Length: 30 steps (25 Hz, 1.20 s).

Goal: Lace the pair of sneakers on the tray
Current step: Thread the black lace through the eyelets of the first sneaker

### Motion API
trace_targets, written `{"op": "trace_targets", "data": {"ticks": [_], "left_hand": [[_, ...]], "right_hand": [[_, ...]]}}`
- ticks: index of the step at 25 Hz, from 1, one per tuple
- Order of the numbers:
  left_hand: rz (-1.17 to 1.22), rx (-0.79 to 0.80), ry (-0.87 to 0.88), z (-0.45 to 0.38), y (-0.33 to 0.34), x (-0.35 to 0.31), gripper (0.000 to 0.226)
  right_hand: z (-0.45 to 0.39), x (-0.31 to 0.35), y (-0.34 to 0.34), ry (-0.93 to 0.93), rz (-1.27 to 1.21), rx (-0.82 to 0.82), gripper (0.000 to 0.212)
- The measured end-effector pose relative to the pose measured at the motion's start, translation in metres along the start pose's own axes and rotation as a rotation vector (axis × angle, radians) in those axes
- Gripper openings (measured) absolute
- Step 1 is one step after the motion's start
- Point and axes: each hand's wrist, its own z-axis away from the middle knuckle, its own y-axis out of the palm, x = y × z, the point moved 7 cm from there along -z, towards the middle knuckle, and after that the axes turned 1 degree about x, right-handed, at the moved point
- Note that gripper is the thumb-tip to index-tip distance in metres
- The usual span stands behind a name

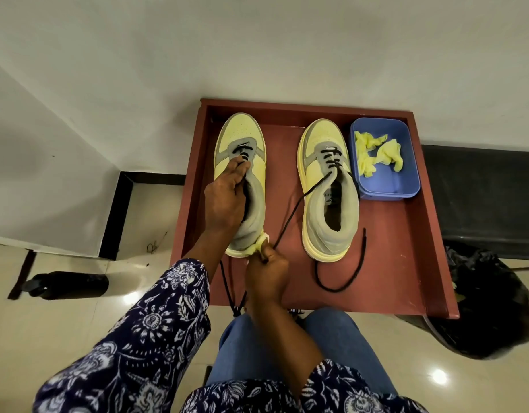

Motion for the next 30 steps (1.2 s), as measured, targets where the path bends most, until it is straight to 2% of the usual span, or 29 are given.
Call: {"op": "trace_targets", "data": {"ticks": [3, 6, 11, 21, 23, 25, 30], "left_hand": [[0.003, 0.000, -0.001, 0.001, 0.000, -0.001, 0.034], [-0.009, 0.004, -0.002, 0.000, 0.000, 0.001, 0.034], [-0.031, 0.021, -0.003, -0.001, 0.001, 0.002, 0.034], [-0.048, 0.038, -0.007, -0.002, 0.001, 0.001, 0.035], [-0.061, 0.045, -0.003, -0.002, 0.000, 0.001, 0.035], [-0.071, 0.056, 0.001, -0.002, 0.000, 0.000, 0.035], [-0.116, 0.094, 0.054, 0.000, 0.000, -0.003, 0.034]], "right_hand": [[0.004, 0.001, 0.001, 0.120, -0.107, -0.027, 0.020], [0.016, 0.005, 0.006, 0.169, -0.111, -0.040, 0.018], [0.013, 0.012, 0.004, 0.055, 0.014, 0.039, 0.029], [0.004, 0.012, -0.003, -0.014, 0.022, 0.012, 0.024], [0.005, 0.022, -0.009, -0.078, 0.036, -0.026, 0.018], [0.002, 0.038, -0.015, -0.149, 0.064, -0.058, 0.021], [-0.016, 0.078, -0.017, -0.235, 0.134, -0.003, 0.031]]}}
